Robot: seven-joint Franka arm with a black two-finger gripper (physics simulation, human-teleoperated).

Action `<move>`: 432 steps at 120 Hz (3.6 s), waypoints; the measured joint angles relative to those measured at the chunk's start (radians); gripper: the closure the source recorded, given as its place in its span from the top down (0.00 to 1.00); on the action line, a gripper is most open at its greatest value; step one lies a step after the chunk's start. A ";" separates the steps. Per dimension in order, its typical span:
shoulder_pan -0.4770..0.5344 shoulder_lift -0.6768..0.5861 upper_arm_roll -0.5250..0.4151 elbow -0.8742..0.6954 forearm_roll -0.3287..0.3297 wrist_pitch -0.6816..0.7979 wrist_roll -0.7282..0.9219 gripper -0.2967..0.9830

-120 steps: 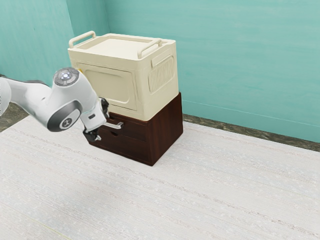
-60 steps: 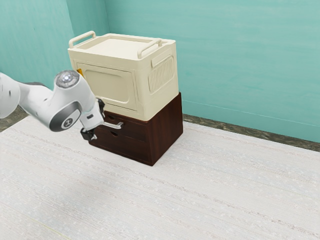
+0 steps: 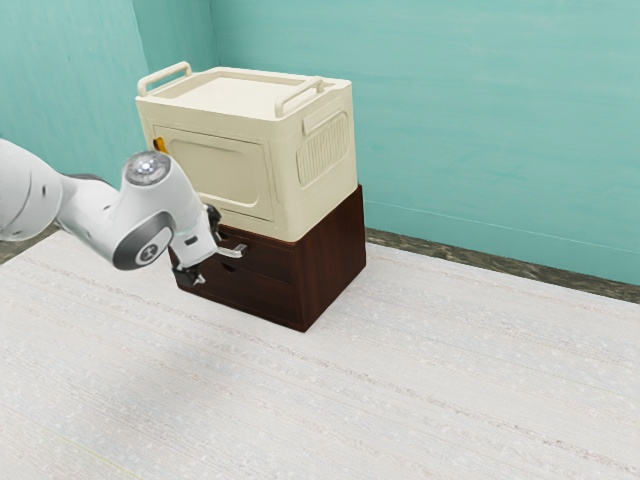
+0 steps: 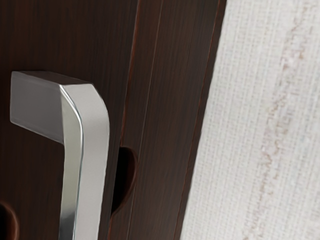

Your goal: Pull the drawer handle with one arm to open the drawer

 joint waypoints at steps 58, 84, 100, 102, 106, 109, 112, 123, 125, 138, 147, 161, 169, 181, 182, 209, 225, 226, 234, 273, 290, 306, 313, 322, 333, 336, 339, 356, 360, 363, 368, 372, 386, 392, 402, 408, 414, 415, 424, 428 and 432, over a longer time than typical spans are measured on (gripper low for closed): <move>0.046 0.023 -0.044 0.000 0.002 0.005 0.004 0.77; 0.047 0.015 -0.044 -0.017 -0.003 0.002 0.002 0.77; 0.046 0.000 -0.044 -0.037 -0.004 0.000 0.002 0.76; 0.046 -0.004 -0.044 -0.042 -0.004 -0.001 0.002 0.76; 0.046 -0.015 -0.044 -0.051 -0.003 -0.001 0.002 0.75; 0.046 -0.022 -0.044 -0.056 -0.003 -0.002 0.002 0.75; 0.046 -0.026 -0.044 -0.059 -0.003 -0.004 0.002 0.75; 0.045 -0.044 -0.043 -0.069 -0.003 -0.017 0.002 0.74; 0.045 -0.047 -0.043 -0.070 -0.003 -0.021 0.002 0.74; 0.044 -0.070 -0.042 -0.087 -0.001 -0.046 0.002 0.76; 0.044 -0.073 -0.042 -0.093 -0.002 -0.060 0.002 0.77; 0.043 -0.101 -0.041 -0.119 -0.003 -0.079 0.002 0.75; 0.041 -0.125 -0.039 -0.140 -0.003 -0.088 0.002 0.75; 0.039 -0.159 -0.034 -0.179 -0.003 -0.097 0.002 0.76; 0.038 -0.162 -0.033 -0.182 -0.003 -0.098 0.002 0.76; 0.036 -0.225 -0.025 -0.247 -0.003 -0.117 0.001 0.77; 0.030 -0.254 -0.018 -0.257 -0.003 -0.159 0.000 0.77; 0.030 -0.256 -0.017 -0.258 -0.003 -0.161 0.000 0.77; 0.029 -0.264 -0.018 -0.268 -0.004 -0.175 -0.001 0.77; -0.154 -0.336 0.175 -0.331 -0.005 -0.206 -0.004 0.76; -0.307 -0.373 0.330 -0.347 -0.006 -0.210 -0.004 0.75; -0.320 -0.411 0.342 -0.377 -0.006 -0.212 -0.004 0.74; -0.321 -0.426 0.343 -0.389 -0.005 -0.212 -0.004 0.74; -0.320 -0.447 0.343 -0.405 -0.004 -0.213 -0.003 0.73; -0.319 -0.471 0.344 -0.422 -0.001 -0.213 -0.002 0.73; -0.319 -0.476 0.344 -0.426 0.000 -0.213 -0.002 0.73; -0.318 -0.483 0.345 -0.431 0.001 -0.214 -0.002 0.73; -0.315 -0.521 0.345 -0.458 0.004 -0.214 -0.001 0.72; -0.314 -0.527 0.345 -0.462 0.005 -0.214 0.000 0.72; -0.313 -0.532 0.345 -0.466 0.005 -0.214 0.000 0.73; -0.313 -0.538 0.345 -0.470 0.006 -0.214 0.000 0.73; -0.313 -0.542 0.345 -0.472 0.006 -0.215 0.001 0.73; -0.312 -0.550 0.345 -0.476 0.007 -0.215 0.002 0.73; -0.312 -0.558 0.345 -0.476 0.008 -0.215 0.002 0.74; -0.313 -0.579 0.345 -0.476 0.008 -0.222 0.003 0.75; -0.313 -0.591 0.345 -0.476 0.008 -0.230 0.004 0.75; -0.313 -0.602 0.345 -0.475 0.008 -0.242 0.004 0.76; -0.313 -0.603 0.345 -0.475 0.008 -0.244 0.004 0.76; -0.315 -0.619 0.340 -0.471 0.009 -0.263 0.005 0.76; -0.315 -0.630 0.337 -0.469 0.009 -0.273 0.005 0.76; -0.316 -0.639 0.333 -0.468 0.009 -0.284 0.006 0.76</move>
